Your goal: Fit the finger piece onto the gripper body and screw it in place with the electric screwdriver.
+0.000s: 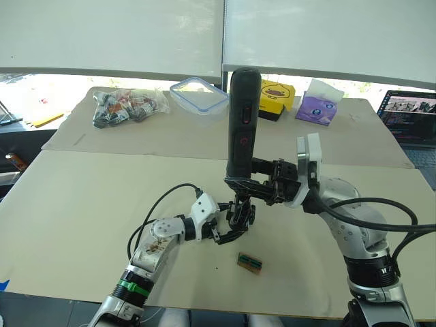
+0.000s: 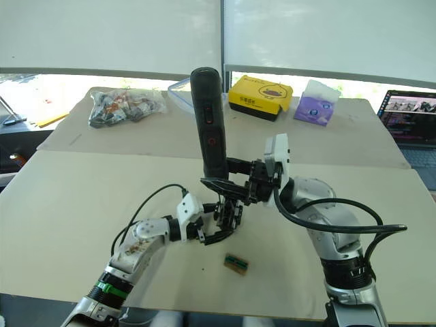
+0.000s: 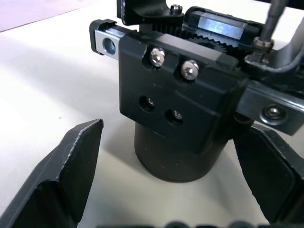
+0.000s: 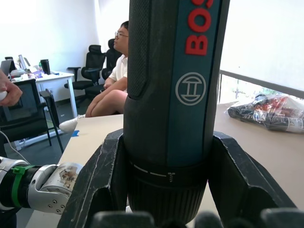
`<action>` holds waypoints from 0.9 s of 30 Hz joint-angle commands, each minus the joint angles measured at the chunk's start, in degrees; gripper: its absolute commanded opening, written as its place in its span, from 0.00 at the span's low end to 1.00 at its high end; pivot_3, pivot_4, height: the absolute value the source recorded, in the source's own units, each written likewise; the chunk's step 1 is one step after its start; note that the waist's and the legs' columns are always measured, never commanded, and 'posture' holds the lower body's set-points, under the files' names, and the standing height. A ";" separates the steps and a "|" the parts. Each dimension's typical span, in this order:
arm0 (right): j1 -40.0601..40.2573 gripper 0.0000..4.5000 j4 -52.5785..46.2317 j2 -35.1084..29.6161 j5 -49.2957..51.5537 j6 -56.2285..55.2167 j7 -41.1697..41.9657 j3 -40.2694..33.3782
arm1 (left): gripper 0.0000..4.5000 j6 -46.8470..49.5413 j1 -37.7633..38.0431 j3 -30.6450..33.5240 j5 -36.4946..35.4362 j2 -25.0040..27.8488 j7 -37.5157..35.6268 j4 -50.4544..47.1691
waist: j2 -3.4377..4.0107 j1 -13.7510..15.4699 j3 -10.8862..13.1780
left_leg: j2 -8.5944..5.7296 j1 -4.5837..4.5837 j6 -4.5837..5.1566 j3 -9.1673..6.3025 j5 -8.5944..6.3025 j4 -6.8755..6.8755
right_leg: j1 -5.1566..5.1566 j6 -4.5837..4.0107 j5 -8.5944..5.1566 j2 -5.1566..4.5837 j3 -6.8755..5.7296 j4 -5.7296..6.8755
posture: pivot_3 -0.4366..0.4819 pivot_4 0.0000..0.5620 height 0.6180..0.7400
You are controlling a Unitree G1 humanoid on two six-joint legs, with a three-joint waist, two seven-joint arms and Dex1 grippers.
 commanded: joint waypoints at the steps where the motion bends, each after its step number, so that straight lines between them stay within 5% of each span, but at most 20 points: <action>1: -0.09 0.43 -2.05 0.01 0.95 -1.39 0.19 -1.29 | 0.60 0.06 -0.43 -0.27 -0.95 -0.54 -0.98 0.60 | 0.00 0.00 0.00 | 0.00 0.01 0.00 0.00 0.00 0.01 | 0.01 0.00 0.00 0.00 0.00 0.00 | 0.48 0.27 1.00; 3: -0.09 0.43 -2.00 -0.14 0.89 -1.45 0.20 -1.30 | 0.51 -0.11 -0.36 -0.72 -1.12 -0.58 -1.98 0.69 | 0.00 -0.01 0.00 | 0.01 0.08 0.00 0.00 0.00 0.00 | 0.07 0.00 0.00 0.00 -0.01 0.00 | 0.48 0.27 1.00; 27: 2.67 0.43 -0.70 -2.01 -3.87 0.54 -2.97 2.36 | 0.51 -2.24 2.31 -1.63 1.27 -0.79 -0.12 -0.70 | 0.00 -0.06 -0.15 | 0.00 0.27 0.00 -0.01 0.00 -0.04 | 0.25 0.00 -0.02 0.00 -0.01 -0.03 | 0.48 0.27 1.00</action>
